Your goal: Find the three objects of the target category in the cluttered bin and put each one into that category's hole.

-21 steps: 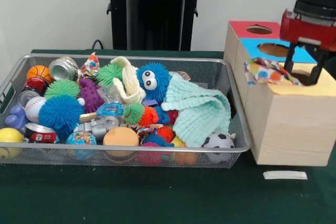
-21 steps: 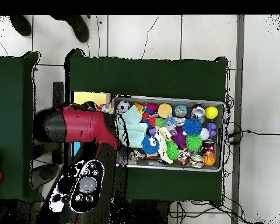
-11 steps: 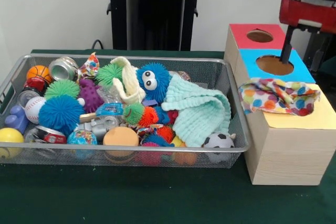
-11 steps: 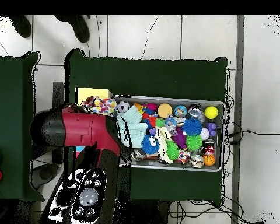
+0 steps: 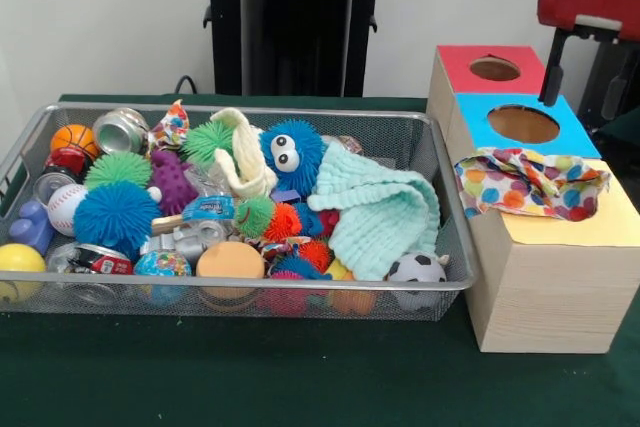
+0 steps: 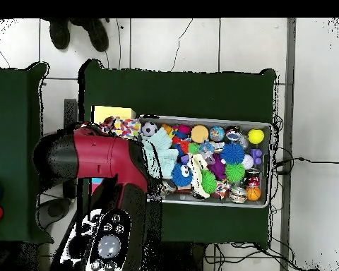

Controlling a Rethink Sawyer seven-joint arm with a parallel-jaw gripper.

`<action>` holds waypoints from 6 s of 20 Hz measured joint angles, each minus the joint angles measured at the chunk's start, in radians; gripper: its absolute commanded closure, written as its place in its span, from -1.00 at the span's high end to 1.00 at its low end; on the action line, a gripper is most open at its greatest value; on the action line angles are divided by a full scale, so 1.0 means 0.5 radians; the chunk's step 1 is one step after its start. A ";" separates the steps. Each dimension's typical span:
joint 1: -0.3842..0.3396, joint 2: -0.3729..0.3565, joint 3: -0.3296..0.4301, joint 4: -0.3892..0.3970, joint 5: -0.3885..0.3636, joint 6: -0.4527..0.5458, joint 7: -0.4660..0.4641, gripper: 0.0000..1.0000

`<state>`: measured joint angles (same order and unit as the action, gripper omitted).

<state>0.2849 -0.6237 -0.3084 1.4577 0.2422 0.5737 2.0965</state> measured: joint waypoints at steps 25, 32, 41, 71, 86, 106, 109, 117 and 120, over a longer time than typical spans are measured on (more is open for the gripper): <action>-0.303 -0.113 0.056 0.213 -0.086 -0.180 0.000 1.00; -0.303 -0.113 0.105 0.259 -0.109 -0.181 0.000 1.00; -0.303 -0.113 0.143 0.259 -0.109 -0.182 0.000 1.00; -0.339 -0.105 0.184 0.258 -0.109 -0.195 0.000 1.00; -0.298 0.058 0.209 0.243 -0.109 -0.246 0.000 1.00; -0.296 0.085 0.223 0.238 -0.109 -0.249 0.000 1.00; -0.295 0.085 0.222 0.235 -0.109 -0.249 0.000 1.00; -0.257 0.090 0.195 0.194 -0.109 -0.248 0.000 1.00; -0.227 0.094 0.170 0.155 -0.109 -0.248 0.000 1.00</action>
<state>0.1717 -0.5766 -0.2233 1.5353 0.1877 0.4496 2.0965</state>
